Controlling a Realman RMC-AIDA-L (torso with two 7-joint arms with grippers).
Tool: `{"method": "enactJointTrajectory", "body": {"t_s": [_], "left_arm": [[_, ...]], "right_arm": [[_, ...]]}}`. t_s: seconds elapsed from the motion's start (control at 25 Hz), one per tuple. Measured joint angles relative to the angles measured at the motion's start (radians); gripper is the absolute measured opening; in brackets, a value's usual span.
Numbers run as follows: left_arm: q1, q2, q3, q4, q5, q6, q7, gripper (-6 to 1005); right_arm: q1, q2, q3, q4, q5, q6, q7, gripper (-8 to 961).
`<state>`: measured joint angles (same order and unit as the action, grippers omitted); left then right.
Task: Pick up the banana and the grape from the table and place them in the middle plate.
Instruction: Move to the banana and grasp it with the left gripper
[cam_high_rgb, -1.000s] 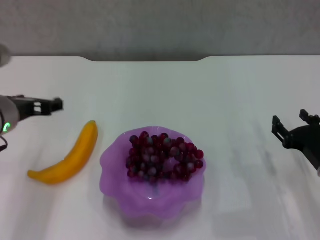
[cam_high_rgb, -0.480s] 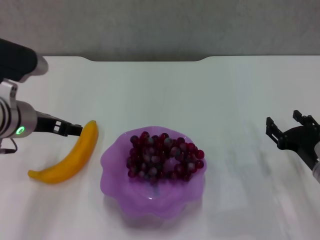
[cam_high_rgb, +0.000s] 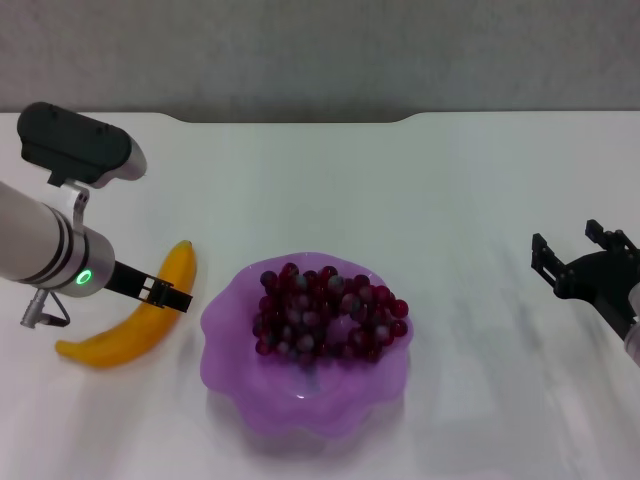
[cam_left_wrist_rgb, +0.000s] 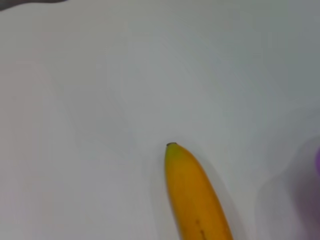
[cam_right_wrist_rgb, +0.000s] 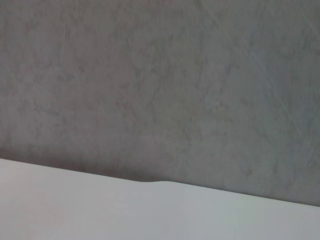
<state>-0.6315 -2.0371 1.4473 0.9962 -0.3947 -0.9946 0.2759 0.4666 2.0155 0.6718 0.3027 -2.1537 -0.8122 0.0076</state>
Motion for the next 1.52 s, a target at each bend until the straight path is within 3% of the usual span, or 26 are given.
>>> {"method": "enactJointTrajectory", "body": {"t_s": [0.24,0.92,1.52], "left_arm": [[-0.007,-0.002,-0.004,-0.016,-0.005,0.015,0.002,891],[-0.064,0.001,-0.004,-0.209,-0.024,0.138,0.005,892],[-0.080,0.000,-0.002,-0.247,-0.076,0.143,0.019,763]], "right_arm": [[0.004,0.000,0.000,0.001,0.000,0.001,0.000,754],[0.009,0.002,-0.009,0.003,0.002,-0.008,0.000,754],[0.009,0.002,-0.015,0.002,0.001,-0.010,0.000,754]]}}
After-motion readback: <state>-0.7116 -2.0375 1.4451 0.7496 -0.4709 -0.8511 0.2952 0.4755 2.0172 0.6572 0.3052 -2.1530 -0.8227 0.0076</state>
